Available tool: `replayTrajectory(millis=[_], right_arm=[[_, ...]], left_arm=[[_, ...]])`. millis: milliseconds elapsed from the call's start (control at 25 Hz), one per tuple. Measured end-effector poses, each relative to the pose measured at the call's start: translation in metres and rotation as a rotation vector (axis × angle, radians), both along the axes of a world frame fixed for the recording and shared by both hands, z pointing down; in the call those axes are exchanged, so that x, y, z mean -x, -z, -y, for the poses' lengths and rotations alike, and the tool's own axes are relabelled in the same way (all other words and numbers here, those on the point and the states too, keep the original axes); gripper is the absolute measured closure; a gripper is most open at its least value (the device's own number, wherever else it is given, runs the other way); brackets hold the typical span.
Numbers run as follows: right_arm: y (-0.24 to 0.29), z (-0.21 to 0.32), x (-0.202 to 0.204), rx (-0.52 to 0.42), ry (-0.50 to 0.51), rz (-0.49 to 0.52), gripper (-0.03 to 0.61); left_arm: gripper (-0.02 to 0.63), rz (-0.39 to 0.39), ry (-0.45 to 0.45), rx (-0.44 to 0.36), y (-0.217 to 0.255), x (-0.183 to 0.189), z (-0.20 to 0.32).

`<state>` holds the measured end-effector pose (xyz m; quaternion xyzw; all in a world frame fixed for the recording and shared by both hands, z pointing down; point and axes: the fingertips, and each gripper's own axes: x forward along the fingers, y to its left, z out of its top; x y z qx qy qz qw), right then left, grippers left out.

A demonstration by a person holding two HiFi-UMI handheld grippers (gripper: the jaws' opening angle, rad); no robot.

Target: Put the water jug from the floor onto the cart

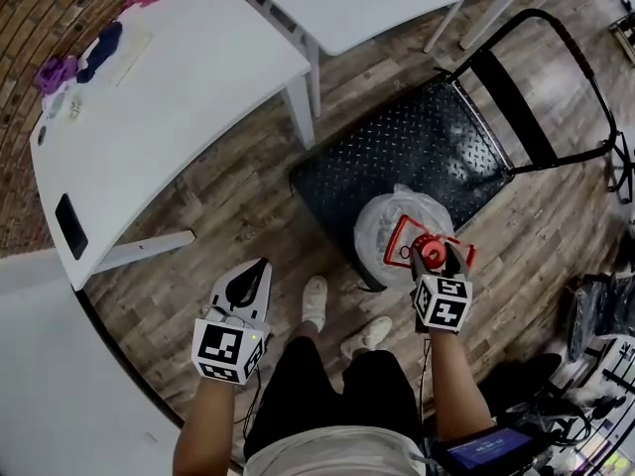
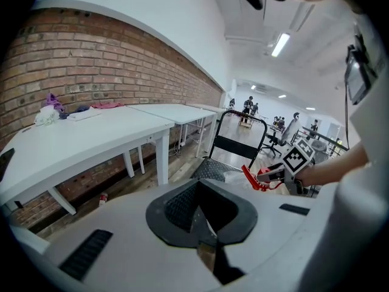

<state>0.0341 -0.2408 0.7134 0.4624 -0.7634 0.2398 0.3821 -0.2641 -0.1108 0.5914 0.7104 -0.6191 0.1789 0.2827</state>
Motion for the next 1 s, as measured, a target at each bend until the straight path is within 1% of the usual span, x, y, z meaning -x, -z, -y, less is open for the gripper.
replayTrajectory(millis=[200, 400, 480, 600, 720, 840, 880, 1000], right_arm=[[-0.004, 0.0, -0.004, 0.003, -0.01, 0.004, 0.265], [-0.005, 0.001, 0.004, 0.012, 0.026, 0.005, 0.265], [0.004, 0.002, 0.007, -0.023, 0.036, 0.005, 0.265], [0.032, 0.007, 0.008, -0.095, 0.032, 0.025, 0.265], [0.072, 0.011, 0.002, -0.17, -0.019, 0.083, 0.265], [0.124, 0.008, -0.012, -0.267, -0.091, 0.158, 0.272], [0.141, 0.005, -0.019, -0.303, -0.118, 0.169, 0.306], [0.189, -0.006, -0.044, -0.407, -0.2, 0.157, 0.464]], left_arm=[[0.614, -0.009, -0.012, 0.01, -0.004, -0.004, 0.003], [0.614, -0.018, -0.022, 0.015, -0.007, -0.009, 0.003], [0.614, -0.021, -0.035, 0.014, -0.006, -0.013, 0.005], [0.615, -0.027, -0.07, 0.003, 0.0, -0.023, 0.009], [0.614, -0.027, -0.109, -0.013, 0.01, -0.03, 0.012], [0.615, -0.041, -0.148, -0.041, 0.02, -0.035, 0.019], [0.615, -0.047, -0.165, -0.054, 0.024, -0.037, 0.023], [0.614, -0.061, -0.218, -0.097, 0.04, -0.043, 0.032]])
